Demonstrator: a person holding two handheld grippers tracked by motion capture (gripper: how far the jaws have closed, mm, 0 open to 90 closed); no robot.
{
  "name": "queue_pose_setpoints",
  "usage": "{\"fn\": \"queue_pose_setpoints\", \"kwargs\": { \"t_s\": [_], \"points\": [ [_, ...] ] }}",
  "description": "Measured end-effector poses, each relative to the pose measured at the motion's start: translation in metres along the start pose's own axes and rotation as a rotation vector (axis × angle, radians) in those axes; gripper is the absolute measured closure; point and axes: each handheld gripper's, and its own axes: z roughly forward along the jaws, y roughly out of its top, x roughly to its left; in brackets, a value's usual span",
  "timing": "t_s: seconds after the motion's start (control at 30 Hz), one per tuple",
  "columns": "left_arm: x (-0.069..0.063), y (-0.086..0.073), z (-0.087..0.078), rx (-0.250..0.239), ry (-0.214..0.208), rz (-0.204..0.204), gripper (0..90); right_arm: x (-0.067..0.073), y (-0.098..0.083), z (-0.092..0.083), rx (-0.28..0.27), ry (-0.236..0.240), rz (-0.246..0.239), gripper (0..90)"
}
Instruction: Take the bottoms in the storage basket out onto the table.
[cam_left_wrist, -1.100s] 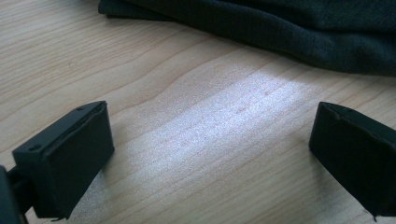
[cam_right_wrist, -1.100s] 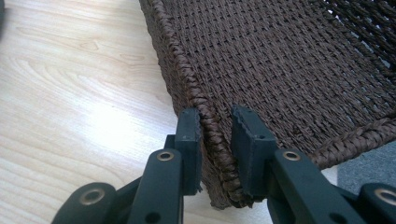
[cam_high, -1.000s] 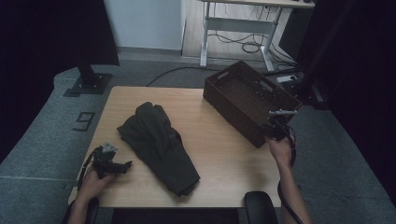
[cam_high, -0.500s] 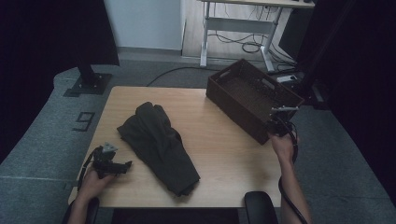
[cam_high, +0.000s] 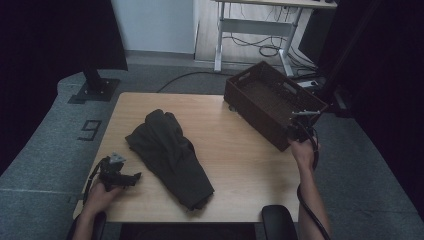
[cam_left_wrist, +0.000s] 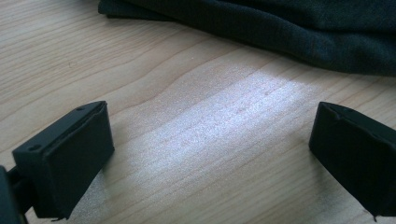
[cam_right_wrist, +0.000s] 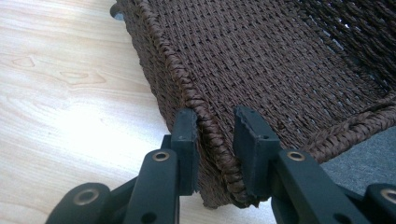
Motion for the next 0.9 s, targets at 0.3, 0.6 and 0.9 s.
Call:
{"fn": "queue_pose_setpoints", "kwargs": {
  "t_s": [0.3, 0.6, 0.9],
  "points": [
    [0.0, 0.0, 0.0, 0.0, 0.001, -0.001, 0.0, -0.006, 0.004, 0.006, -0.014, -0.009, 0.001, 70.2],
    [0.0, 0.0, 0.0, 0.0, 0.002, -0.001, 0.0, -0.014, 0.008, 0.012, -0.018, -0.016, 0.003, 70.1],
    [0.0, 0.0, 0.0, 0.0, 0.002, -0.001, 0.0, -0.019, 0.012, 0.016, -0.023, -0.023, 0.007, 69.9]
  ]
}}
